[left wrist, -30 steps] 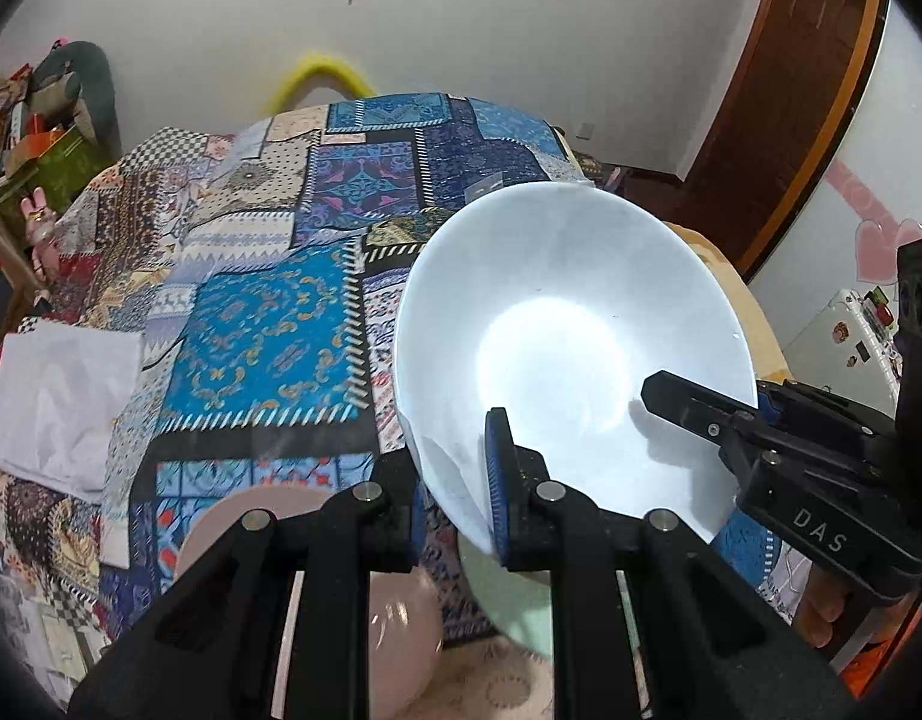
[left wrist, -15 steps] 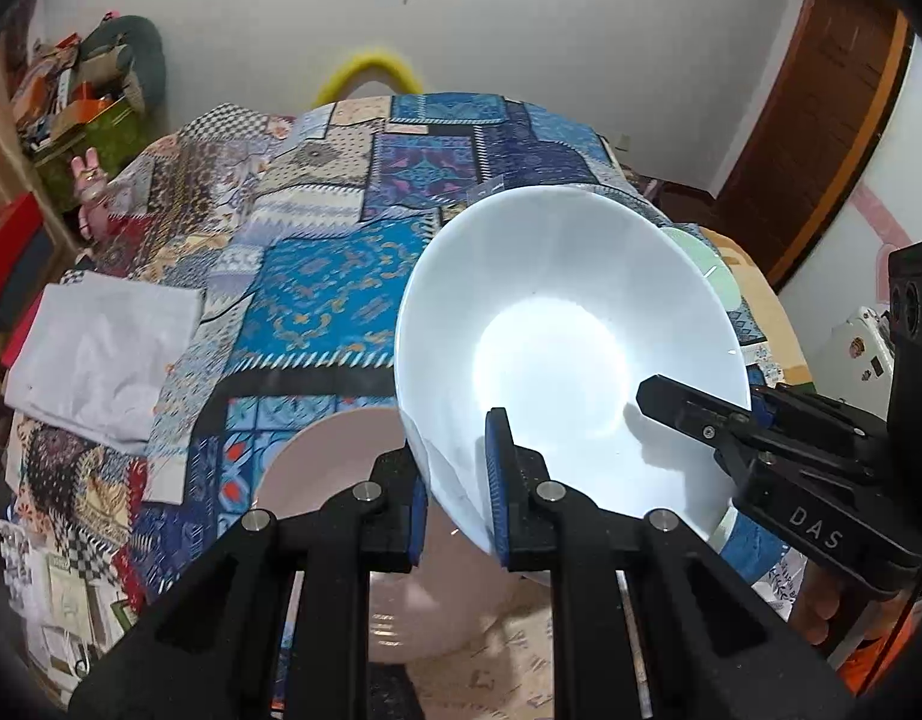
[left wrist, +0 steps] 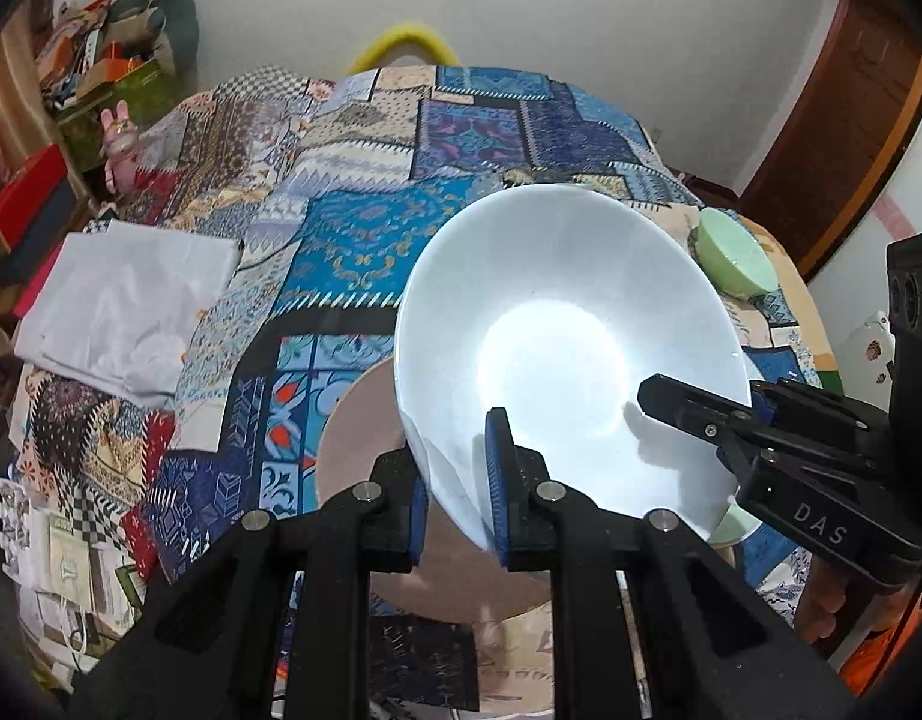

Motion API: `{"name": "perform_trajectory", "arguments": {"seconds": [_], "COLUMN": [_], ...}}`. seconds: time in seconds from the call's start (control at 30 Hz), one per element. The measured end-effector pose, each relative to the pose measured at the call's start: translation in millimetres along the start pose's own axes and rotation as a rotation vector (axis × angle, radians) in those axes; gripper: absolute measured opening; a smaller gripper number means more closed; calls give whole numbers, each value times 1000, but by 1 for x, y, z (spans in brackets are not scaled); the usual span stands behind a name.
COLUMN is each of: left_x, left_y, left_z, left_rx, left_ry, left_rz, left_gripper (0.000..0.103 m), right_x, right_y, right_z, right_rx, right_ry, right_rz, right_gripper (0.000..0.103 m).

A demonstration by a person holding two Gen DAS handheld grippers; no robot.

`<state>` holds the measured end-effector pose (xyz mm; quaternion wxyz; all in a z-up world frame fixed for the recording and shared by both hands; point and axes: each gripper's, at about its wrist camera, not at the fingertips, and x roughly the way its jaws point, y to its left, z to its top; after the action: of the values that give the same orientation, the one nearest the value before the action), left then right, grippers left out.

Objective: Organize plates and bowls
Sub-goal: 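Lower the white bowl into the pink bowl with both grippers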

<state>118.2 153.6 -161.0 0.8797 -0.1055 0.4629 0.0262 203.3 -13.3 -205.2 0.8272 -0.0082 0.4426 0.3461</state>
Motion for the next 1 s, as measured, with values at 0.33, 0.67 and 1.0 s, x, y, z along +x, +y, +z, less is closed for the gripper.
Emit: {"name": "perform_trajectory", "arguments": {"seconds": [0.33, 0.67, 1.0], "left_x": [15, 32, 42], "left_y": [23, 41, 48], "left_z": [-17, -28, -33], "left_rx": [-19, -35, -54], "left_ry": [38, 86, 105], "left_rz": [-4, -8, -17], "left_gripper": [17, 17, 17], "right_x": [22, 43, 53], "right_y": [12, 21, 22], "right_z": [-12, -22, -25], "right_rx": [-3, -1, -10], "right_ry": [58, 119, 148], "right_rz": [10, 13, 5], "right_gripper": [20, 20, 21]}}
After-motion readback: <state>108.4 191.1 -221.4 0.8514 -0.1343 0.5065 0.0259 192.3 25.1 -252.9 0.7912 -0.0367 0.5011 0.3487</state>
